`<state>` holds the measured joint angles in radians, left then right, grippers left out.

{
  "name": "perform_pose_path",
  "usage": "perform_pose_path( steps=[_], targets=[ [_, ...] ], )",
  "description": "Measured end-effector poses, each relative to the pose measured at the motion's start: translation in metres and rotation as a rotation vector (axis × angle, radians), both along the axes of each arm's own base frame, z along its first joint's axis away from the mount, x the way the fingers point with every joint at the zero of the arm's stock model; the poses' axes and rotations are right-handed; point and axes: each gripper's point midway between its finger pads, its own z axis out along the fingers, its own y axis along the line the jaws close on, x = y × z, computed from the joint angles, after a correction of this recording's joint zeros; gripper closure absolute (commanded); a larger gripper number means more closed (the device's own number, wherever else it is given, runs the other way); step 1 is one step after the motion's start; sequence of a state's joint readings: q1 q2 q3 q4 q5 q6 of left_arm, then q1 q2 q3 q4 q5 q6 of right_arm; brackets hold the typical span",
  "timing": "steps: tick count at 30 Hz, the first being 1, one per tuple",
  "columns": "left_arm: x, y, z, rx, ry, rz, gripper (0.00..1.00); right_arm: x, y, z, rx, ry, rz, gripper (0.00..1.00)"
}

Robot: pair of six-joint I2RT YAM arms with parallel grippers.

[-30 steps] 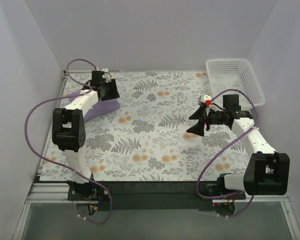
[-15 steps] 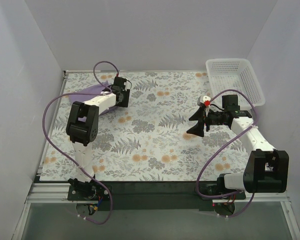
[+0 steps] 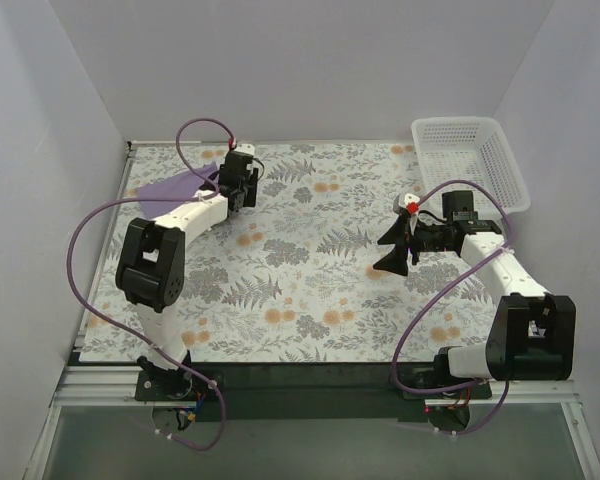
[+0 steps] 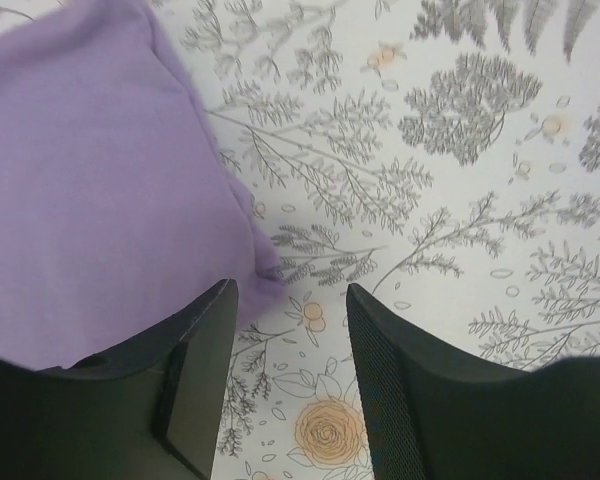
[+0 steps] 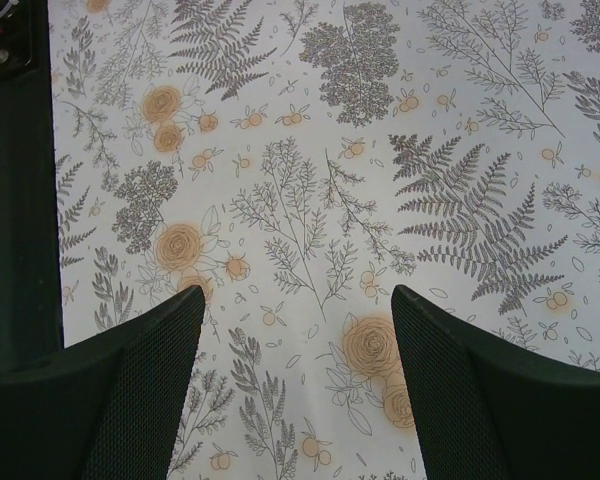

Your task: Fold and stack the t-shirts

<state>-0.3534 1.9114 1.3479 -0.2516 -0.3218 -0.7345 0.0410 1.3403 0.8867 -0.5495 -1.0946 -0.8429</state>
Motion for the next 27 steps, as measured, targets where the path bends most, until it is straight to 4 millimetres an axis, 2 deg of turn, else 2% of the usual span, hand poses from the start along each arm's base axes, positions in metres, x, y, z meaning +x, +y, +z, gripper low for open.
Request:
perform_pose_path(
  steps=[3, 6, 8, 14, 16, 19, 21, 23, 27],
  targets=[
    [0.008, 0.003, 0.02, -0.006, -0.07, 0.028, 0.45, -0.001, 0.0, -0.002, -0.001, 0.008, 0.001, 0.18],
    [0.013, 0.011, 0.018, 0.017, -0.069, 0.069, 0.44, -0.002, 0.0, -0.003, -0.003, 0.014, 0.003, 0.18],
    [0.018, 0.013, 0.009, 0.032, -0.046, 0.088, 0.45, -0.003, 0.0, -0.003, -0.004, 0.019, 0.005, 0.19],
    [0.016, 0.015, -0.044, 0.059, 0.093, 0.107, 0.48, -0.004, -0.001, -0.005, -0.006, 0.021, 0.008, 0.19],
    [0.016, 0.014, -0.057, 0.062, 0.124, 0.112, 0.54, -0.004, -0.001, -0.006, -0.006, 0.028, 0.009, 0.2],
    [0.018, 0.01, -0.053, 0.046, 0.128, 0.106, 0.78, -0.004, -0.001, -0.009, -0.008, 0.051, 0.009, 0.2],
    [0.016, 0.01, -0.056, 0.046, 0.143, 0.104, 0.85, -0.005, -0.001, -0.011, -0.009, 0.061, 0.01, 0.2],
    [0.014, 0.012, -0.058, 0.048, 0.153, 0.105, 0.98, -0.006, -0.001, -0.012, -0.011, 0.072, 0.012, 0.2],
    [0.015, 0.015, -0.058, 0.053, 0.152, 0.11, 1.0, -0.005, -0.001, -0.012, -0.013, 0.072, 0.018, 0.2]
  ],
)
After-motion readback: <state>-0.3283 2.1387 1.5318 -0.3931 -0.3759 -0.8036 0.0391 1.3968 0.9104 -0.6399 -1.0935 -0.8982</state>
